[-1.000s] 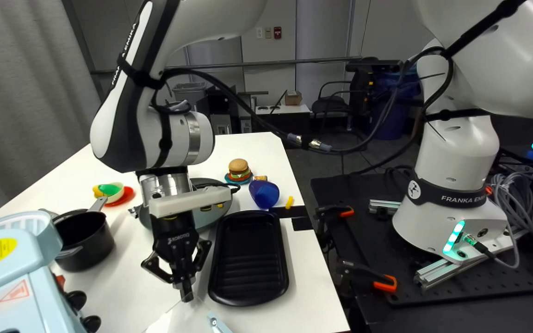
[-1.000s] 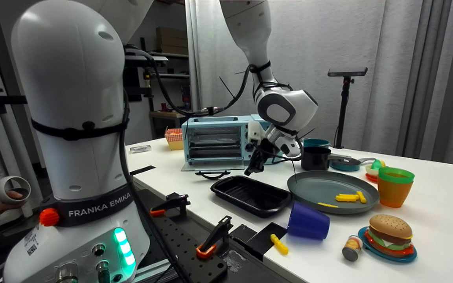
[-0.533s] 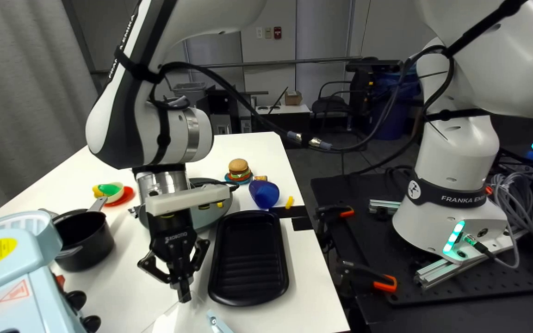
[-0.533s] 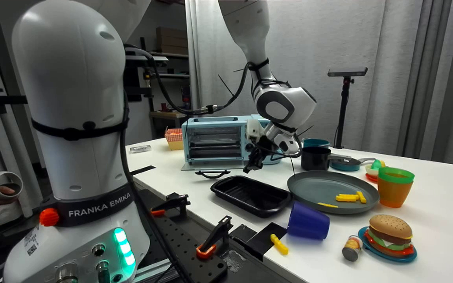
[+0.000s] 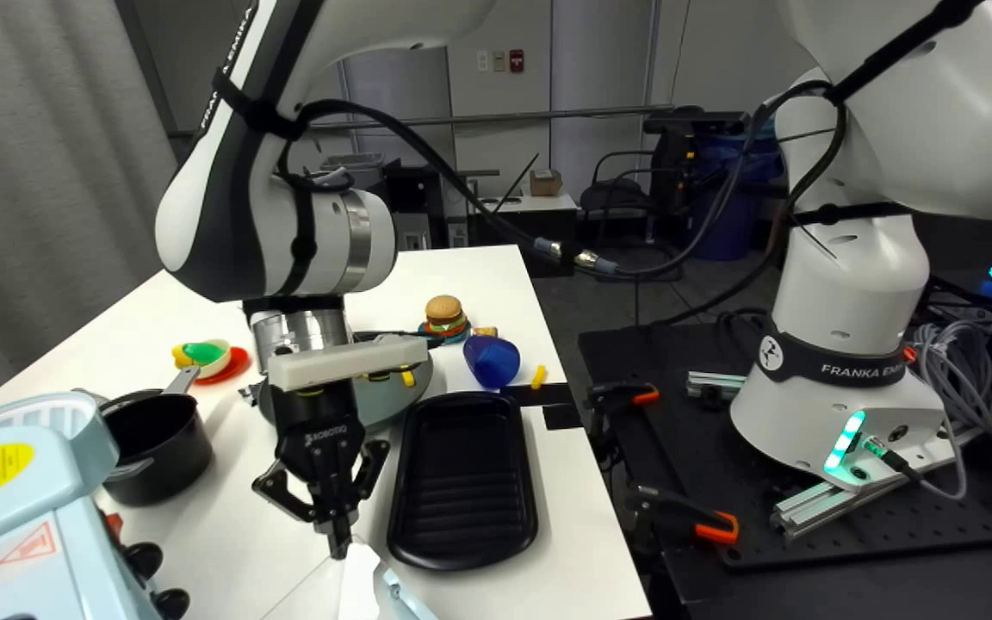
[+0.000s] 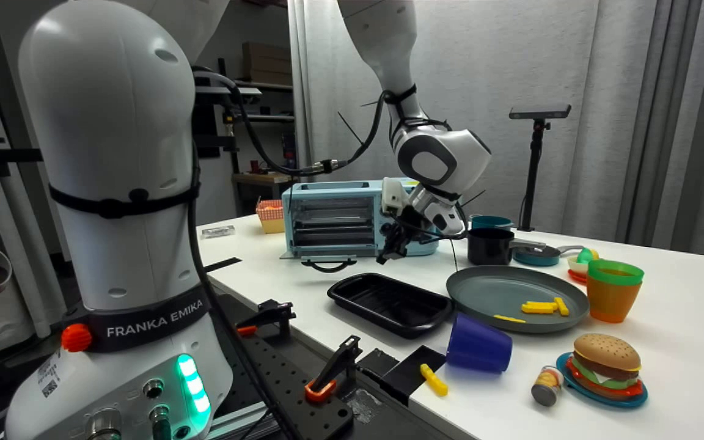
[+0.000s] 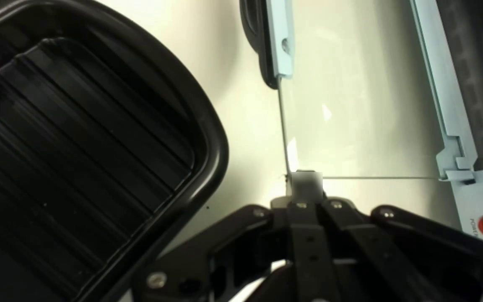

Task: Close the oven

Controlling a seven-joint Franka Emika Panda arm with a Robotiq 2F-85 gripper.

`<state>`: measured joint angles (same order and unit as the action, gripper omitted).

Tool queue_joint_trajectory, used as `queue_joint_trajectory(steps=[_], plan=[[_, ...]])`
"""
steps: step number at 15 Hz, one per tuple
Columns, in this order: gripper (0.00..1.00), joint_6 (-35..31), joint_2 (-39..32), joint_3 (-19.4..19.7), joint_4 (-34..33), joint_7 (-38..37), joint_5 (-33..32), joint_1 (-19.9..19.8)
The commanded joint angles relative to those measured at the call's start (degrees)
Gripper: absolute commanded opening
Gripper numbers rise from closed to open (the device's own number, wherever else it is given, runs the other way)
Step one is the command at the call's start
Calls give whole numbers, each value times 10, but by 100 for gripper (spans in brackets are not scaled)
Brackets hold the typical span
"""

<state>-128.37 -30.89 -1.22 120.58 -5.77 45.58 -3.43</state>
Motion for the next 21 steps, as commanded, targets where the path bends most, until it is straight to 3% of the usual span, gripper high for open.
queue_joint_trajectory(steps=[1, 16, 21], plan=[[0, 37, 59, -4, 43, -11, -1, 7], [0, 99, 144, -4, 74, -26, -31, 52], [0, 92, 172, -3, 82, -46, -107, 68]])
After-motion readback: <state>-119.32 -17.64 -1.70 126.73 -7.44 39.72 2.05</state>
